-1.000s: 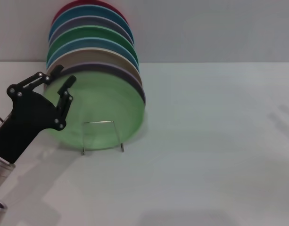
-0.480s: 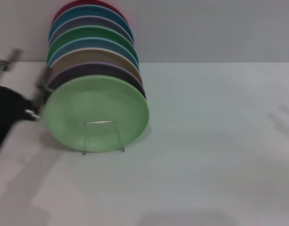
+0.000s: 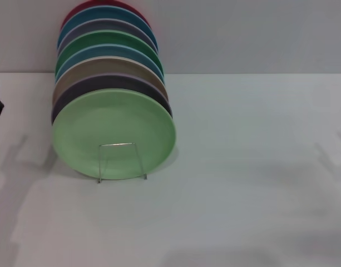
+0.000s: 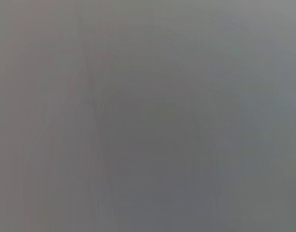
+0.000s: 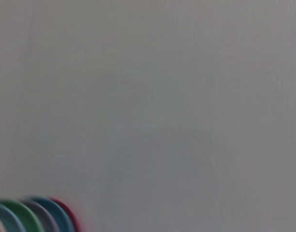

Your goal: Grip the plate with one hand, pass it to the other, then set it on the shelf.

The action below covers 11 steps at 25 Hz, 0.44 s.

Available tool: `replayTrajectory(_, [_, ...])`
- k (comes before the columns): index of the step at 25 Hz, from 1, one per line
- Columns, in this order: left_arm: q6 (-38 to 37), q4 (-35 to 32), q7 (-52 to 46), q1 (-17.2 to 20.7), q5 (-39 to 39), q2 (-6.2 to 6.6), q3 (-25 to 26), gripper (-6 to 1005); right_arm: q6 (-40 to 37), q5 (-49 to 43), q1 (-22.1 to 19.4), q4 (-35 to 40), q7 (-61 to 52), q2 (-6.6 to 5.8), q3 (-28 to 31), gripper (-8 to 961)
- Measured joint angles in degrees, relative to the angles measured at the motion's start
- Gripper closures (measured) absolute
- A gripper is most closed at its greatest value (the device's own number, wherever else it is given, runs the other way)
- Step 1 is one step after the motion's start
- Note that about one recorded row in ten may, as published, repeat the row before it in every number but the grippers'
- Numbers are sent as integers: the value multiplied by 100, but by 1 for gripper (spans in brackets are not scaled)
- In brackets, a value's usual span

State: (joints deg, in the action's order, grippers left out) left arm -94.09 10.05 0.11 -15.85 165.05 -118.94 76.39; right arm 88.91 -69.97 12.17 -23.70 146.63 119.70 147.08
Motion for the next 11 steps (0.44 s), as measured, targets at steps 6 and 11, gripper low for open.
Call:
replayTrajectory(6, [402, -3, -1, 107, -42, -14, 16, 308, -295, 449, 159, 606, 618, 2, -18, 302])
replayTrajectory(11, [527, -16, 0, 128, -51, -16, 21, 308, -332, 516, 183, 699, 590, 0, -8, 302])
